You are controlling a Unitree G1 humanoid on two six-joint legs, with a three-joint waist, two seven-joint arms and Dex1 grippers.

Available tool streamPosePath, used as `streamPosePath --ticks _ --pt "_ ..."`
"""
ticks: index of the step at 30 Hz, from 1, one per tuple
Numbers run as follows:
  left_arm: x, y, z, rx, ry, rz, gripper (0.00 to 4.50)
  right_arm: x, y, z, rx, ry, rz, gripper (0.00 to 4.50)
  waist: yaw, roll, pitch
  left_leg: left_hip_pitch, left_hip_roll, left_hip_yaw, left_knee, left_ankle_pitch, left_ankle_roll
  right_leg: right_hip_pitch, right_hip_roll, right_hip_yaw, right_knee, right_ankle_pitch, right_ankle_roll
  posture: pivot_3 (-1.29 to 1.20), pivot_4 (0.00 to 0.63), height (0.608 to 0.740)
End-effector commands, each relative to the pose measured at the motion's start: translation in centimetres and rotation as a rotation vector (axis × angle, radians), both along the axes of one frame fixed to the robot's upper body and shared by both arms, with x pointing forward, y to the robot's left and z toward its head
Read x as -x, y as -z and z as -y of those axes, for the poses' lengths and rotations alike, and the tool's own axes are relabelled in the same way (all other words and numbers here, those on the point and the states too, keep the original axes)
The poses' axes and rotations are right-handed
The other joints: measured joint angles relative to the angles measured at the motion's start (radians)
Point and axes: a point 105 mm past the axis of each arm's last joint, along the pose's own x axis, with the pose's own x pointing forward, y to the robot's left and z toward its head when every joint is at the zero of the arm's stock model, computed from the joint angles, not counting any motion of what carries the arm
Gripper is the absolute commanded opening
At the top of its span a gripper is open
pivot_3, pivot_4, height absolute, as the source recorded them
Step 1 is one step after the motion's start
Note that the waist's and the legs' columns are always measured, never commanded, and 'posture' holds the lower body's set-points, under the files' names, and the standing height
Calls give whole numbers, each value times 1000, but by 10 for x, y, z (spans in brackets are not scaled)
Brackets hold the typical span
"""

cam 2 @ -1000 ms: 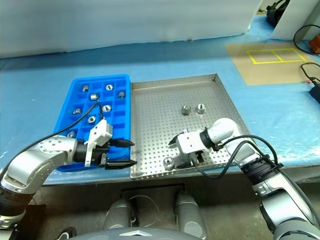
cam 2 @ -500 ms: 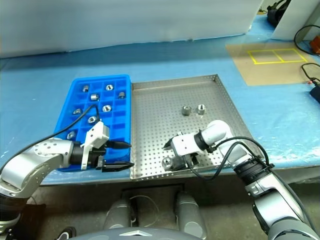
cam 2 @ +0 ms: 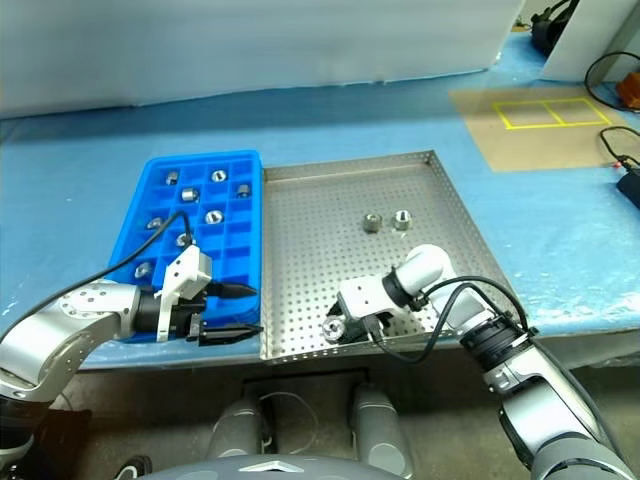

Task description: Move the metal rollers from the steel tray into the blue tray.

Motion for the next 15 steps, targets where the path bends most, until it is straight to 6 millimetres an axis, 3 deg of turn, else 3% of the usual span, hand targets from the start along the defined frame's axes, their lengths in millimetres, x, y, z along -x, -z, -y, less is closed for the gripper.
streamPosePath --ticks 1,2,8,11,15 --pt "0 5 -2 -20 -9 -23 3886 -3 -5 -3 -10 -5 23 1802 0 0 0 0 0 0 0 0 0 0 0 0 0 0 0 -239 150 740" --pt "0 5 -2 -20 -9 -23 3886 -3 -5 -3 -10 -7 20 1604 0 0 0 0 0 0 0 0 0 0 0 0 0 0 0 -239 150 740" --pt "0 6 -4 -25 -11 -26 3886 -5 -12 -9 -47 15 13 1604 0 0 0 0 0 0 0 0 0 0 0 0 0 0 0 -238 150 740" --pt "0 5 -9 -30 -20 -19 3886 -13 -29 -22 -116 58 8 1604 -3 0 0 0 0 0 0 0 0 0 0 0 1 0 0 -222 150 740" --pt "-8 -5 -28 -29 -92 18 3886 -34 -68 -49 -266 107 17 1604 -7 0 0 0 0 0 0 1 -2 -1 1 0 2 0 0 -196 150 740"
